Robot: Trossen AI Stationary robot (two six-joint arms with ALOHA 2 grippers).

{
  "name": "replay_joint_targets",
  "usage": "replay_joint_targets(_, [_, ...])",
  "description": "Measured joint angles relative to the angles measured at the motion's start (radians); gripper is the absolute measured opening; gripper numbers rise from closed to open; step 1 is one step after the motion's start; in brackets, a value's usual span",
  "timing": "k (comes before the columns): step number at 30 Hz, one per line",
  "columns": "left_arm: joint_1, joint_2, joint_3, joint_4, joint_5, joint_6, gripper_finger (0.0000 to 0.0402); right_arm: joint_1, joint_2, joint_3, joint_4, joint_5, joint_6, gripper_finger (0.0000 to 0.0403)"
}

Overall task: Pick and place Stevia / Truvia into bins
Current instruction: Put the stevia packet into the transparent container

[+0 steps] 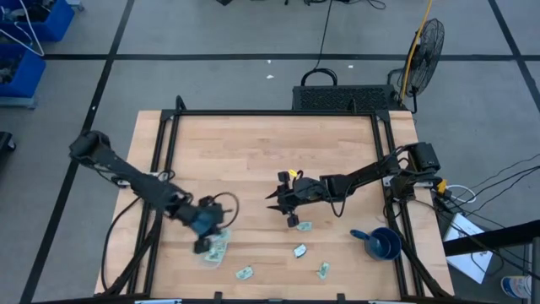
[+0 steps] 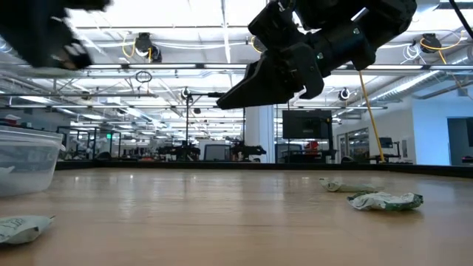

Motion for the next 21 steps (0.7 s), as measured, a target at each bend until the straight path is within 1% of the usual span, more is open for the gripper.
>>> replay_joint_targets(2, [-0.053, -0.027, 0.000, -0.077, 0.002, -0.053, 0.0002, 0.000, 0.000, 0.000, -0.005, 0.000, 0.000, 0.0130])
replay_joint_targets(5, [-0.113, -0.032, 0.000, -0.158, -0.007, -0.170, 0.0002, 0.000, 0.000, 0.000, -0.008, 0.000, 0.000, 0.0130])
replay_joint_targets(8, [-0.148, -0.011, 0.000, -0.186, -0.041, -0.237, 0.0003, 0.000, 0.000, 0.000, -0.007, 0.000, 0.000, 0.0130])
replay_joint_targets(15, [-0.144, 0.100, -0.008, -0.170, -0.047, -0.228, 0.0006, 0.000, 0.000, 0.000, -0.008, 0.000, 0.000, 0.0130])
replay_joint_targets(21, [-0.101, 0.179, -0.008, -0.127, -0.048, -0.182, 0.0003, 0.000, 0.000, 0.000, -0.008, 0.000, 0.000, 0.0130])
